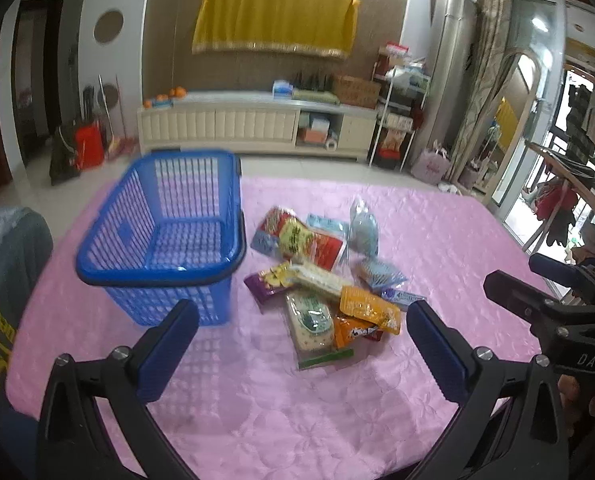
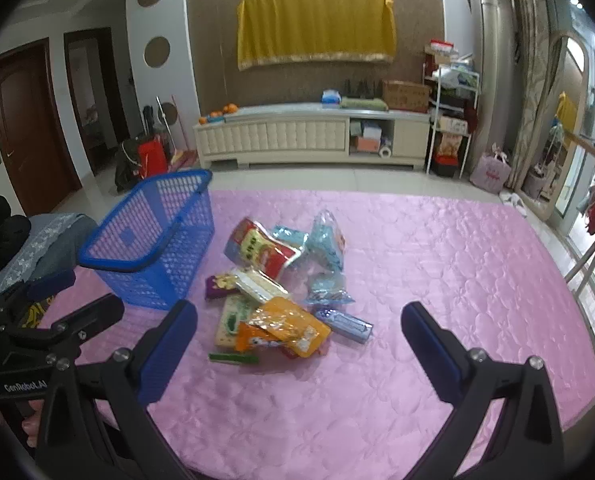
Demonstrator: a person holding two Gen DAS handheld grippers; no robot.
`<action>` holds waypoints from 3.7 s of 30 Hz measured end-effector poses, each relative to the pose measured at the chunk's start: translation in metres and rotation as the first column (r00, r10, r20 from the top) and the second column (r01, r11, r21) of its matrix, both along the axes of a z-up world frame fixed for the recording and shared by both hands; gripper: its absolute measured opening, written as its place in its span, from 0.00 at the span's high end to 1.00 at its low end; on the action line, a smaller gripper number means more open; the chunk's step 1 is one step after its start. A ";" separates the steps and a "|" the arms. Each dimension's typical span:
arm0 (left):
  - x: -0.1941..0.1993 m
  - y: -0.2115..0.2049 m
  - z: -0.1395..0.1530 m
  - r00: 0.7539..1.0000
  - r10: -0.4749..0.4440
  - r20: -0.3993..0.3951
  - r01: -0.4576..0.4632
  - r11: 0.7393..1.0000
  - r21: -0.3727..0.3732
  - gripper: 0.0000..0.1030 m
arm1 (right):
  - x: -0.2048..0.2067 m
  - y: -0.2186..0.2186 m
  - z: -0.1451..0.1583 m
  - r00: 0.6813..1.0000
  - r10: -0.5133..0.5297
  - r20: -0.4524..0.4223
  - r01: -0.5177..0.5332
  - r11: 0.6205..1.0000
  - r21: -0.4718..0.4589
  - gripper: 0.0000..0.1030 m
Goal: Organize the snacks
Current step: 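Grasp the clear blue-striped bag with the right tool while the left tool approaches the pile, then grasp the clear bag with blue label with the left tool while the right tool holds its bag, then carry both held clear bags over the blue basket with both tools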
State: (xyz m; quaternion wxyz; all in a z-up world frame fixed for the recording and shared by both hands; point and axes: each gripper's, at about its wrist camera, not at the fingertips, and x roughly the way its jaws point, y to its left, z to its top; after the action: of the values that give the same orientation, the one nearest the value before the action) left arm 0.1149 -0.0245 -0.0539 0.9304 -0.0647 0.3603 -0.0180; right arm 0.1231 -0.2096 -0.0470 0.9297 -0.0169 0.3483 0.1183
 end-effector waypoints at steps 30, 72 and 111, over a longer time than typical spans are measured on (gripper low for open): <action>0.134 -0.042 -0.069 0.982 0.018 -0.186 0.003 0.994 0.110 0.00 | 0.147 -0.022 -0.099 0.959 0.052 -0.278 -0.079 0.993 -0.089 0.00; 0.174 -0.104 -0.035 0.983 -0.042 -0.179 0.079 0.975 0.206 0.00 | 0.172 -0.074 -0.092 0.965 0.129 -0.228 -0.132 0.991 0.002 0.40; 0.310 -0.138 -0.091 0.890 -0.179 -0.420 0.229 0.971 0.071 0.68 | 0.223 -0.128 -0.100 0.969 -0.016 -0.246 0.045 0.993 0.110 0.40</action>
State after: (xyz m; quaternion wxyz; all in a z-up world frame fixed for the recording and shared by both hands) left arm 0.4249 -0.1625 -0.1449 0.8289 0.0263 0.5529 -0.0804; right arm 0.3464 -0.3375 -0.1467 0.8808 0.0565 0.4532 0.1249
